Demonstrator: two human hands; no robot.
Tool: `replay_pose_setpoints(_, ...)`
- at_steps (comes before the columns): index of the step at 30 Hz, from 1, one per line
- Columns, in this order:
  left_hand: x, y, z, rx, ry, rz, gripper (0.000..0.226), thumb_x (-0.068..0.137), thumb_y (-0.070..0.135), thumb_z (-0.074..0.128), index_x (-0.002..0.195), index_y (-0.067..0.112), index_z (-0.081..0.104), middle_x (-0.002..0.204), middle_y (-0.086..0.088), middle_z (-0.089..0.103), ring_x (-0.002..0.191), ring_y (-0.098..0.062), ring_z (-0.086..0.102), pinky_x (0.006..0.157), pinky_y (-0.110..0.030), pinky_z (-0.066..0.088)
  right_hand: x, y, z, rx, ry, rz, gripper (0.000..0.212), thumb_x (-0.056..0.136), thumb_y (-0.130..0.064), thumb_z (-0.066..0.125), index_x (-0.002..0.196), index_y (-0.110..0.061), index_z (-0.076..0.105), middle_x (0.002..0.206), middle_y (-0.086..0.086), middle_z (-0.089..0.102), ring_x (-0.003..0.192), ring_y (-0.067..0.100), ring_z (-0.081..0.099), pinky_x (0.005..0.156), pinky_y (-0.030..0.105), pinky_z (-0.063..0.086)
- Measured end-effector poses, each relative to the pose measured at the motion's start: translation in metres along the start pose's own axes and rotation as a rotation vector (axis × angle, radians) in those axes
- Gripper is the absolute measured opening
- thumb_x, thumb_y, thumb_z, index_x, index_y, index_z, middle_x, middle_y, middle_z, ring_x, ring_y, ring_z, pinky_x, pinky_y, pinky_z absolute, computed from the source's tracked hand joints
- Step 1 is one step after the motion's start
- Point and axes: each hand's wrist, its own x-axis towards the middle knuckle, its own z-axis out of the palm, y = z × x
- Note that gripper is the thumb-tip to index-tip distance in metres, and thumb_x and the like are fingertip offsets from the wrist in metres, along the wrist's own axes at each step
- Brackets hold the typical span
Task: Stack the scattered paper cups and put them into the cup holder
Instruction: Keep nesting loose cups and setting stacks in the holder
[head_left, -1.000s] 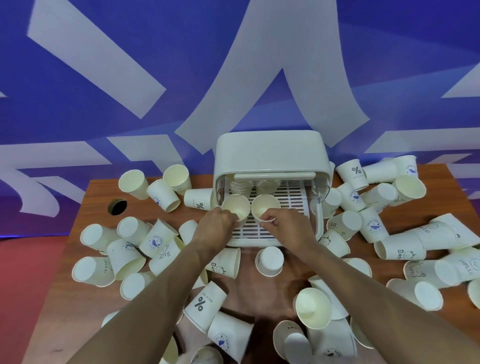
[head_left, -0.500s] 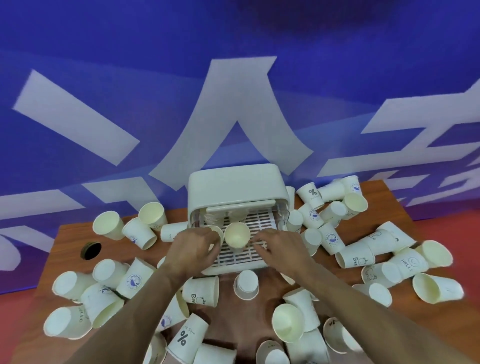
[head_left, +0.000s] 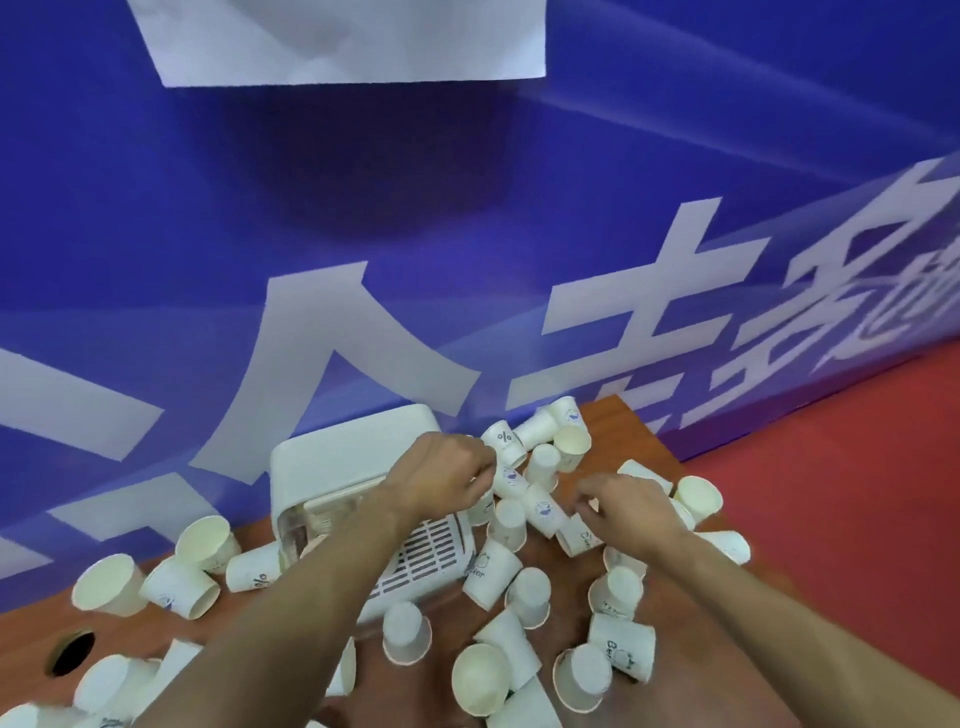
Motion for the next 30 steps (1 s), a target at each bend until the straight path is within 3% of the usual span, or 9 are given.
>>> replay_pose_setpoints(3,0.030,0.031,0.012,-0.004,-0.010,0.066,0.026,0.094,0.038,0.042,0.088,0.025,0.063,0.085,0.006,0.065,0.072,-0.017,0.060,0.059,-0.032,0.049,-0.026,0.049,0.006,-0.023,-0.033,0.080,0.018,0.094,-0.039,0.050,0.103,-0.037,0.065,0.103,-0.017,0.070,0.089,0.006,0.063,0.061,0.023,0.038)
replay_pose_setpoints(7,0.068,0.071,0.035,-0.011,-0.044,0.110,0.024,0.092,0.036,0.042,0.081,0.026,0.060,0.081,0.009,0.064,0.070,-0.012,0.057,0.052,-0.025,0.030,-0.048,0.110,0.018,-0.034,-0.063,0.171,0.020,0.091,-0.039,0.049,0.103,-0.036,0.065,0.102,-0.015,0.070,0.091,0.011,0.065,0.065,0.029,0.044)
replay_pose_setpoints(13,0.118,0.123,0.077,-0.073,-0.140,0.071,0.024,0.096,0.031,0.044,0.086,0.022,0.064,0.085,0.007,0.064,0.075,-0.013,0.058,0.064,-0.035,0.052,-0.056,0.194,0.041,0.061,0.002,0.277,0.020,0.091,-0.036,0.057,0.109,-0.039,0.067,0.103,-0.016,0.072,0.092,0.014,0.068,0.065,0.028,0.045)
replay_pose_setpoints(17,0.145,0.148,0.105,-0.088,-0.194,0.013,0.020,0.096,0.027,0.047,0.096,0.020,0.066,0.094,0.005,0.066,0.082,-0.017,0.061,0.067,-0.038,0.054,-0.055,0.239,0.051,0.124,0.063,0.305,0.027,0.091,-0.029,0.056,0.115,-0.034,0.066,0.113,-0.015,0.069,0.102,0.014,0.065,0.074,0.032,0.052)
replay_pose_setpoints(21,0.164,0.165,0.126,-0.092,-0.316,0.015,0.025,0.095,0.031,0.051,0.115,0.024,0.066,0.114,0.003,0.065,0.097,-0.020,0.062,0.075,-0.038,0.054,-0.046,0.264,0.060,0.131,0.071,0.259,0.028,0.090,-0.028,0.057,0.116,-0.032,0.065,0.111,-0.013,0.066,0.104,0.015,0.063,0.066,0.031,0.044)
replay_pose_setpoints(25,0.176,0.179,0.148,-0.057,-0.426,0.035,0.026,0.097,0.035,0.048,0.112,0.024,0.066,0.111,0.003,0.064,0.096,-0.020,0.062,0.075,-0.039,0.053,-0.039,0.276,0.075,0.148,0.013,0.232,0.029,0.091,-0.027,0.057,0.119,-0.028,0.064,0.113,-0.012,0.063,0.105,0.016,0.062,0.068,0.032,0.045)
replay_pose_setpoints(30,0.191,0.186,0.175,-0.007,-0.415,0.013,0.026,0.098,0.032,0.044,0.113,0.022,0.063,0.111,0.003,0.063,0.096,-0.020,0.061,0.074,-0.038,0.054,-0.024,0.280,0.093,0.133,-0.047,0.163,0.032,0.090,-0.028,0.057,0.122,-0.027,0.063,0.118,-0.012,0.063,0.107,0.015,0.062,0.071,0.033,0.051)
